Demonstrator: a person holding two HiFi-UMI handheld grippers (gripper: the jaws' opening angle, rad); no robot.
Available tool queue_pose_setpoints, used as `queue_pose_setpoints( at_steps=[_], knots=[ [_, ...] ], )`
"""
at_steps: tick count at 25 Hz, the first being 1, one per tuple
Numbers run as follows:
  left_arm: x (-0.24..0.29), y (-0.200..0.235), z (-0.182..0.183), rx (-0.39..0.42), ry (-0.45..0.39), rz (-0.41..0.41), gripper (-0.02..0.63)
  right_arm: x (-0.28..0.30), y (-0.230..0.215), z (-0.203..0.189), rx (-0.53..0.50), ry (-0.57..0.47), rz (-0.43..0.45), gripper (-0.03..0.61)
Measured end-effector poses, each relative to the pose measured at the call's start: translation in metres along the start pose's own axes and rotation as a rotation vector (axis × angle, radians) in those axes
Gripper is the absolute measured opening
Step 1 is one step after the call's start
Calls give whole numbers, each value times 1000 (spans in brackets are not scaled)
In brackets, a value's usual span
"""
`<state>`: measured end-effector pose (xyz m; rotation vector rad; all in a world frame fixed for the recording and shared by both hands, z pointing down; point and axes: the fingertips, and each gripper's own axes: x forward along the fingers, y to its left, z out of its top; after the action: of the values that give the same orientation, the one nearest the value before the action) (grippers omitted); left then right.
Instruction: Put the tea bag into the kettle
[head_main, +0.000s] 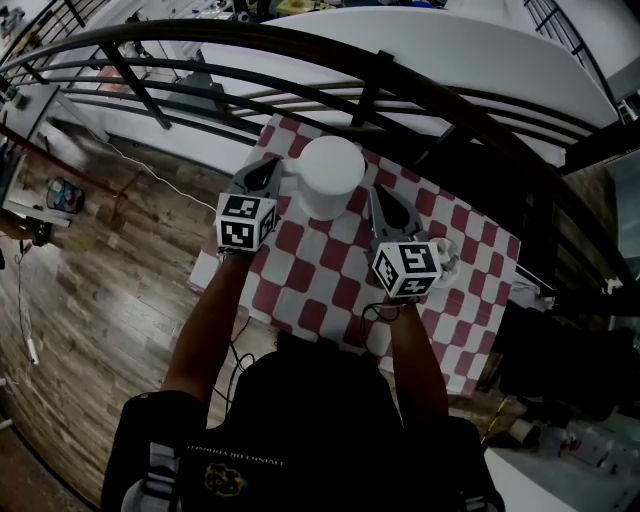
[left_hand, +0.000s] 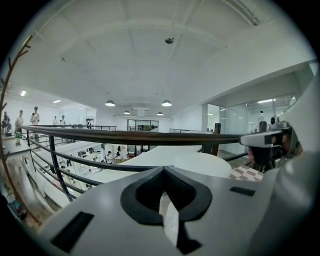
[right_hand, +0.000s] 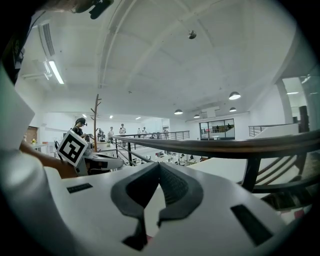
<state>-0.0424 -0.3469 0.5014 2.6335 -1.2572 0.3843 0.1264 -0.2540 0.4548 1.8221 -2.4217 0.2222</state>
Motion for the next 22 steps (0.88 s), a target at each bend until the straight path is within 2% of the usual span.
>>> queue_pose_setpoints(
  at_steps=[3,7,10,13,15,17,18,22],
  knots=[
    [1,0,-5,-44,-17,-28,3,8,-9,-11,45,35,-31,11],
    [1,-1,-4,-53,-31,-46,3,28,-14,-31,105,98,-38,11],
    [0,-1,-3,-54,-38,-37,3,42,-3,-29,98,112,4,11],
    [0,-2,-2,-47,-36,-33,3,48,16,-6,82,46,58,11],
    [-1,-2,-1,-39,-32,-30,3,49,43,18,37,-35,161,11],
    [-2,0,-1,-35,-29,-17,3,51,77,36,-55,-87,276,11],
    [-2,2,-1,-36,-27,-11,3,51,86,39,-87,-94,299,11],
    [0,-1,-2,-8,-15,-6,3,46,75,29,-68,-64,263,11]
  ],
)
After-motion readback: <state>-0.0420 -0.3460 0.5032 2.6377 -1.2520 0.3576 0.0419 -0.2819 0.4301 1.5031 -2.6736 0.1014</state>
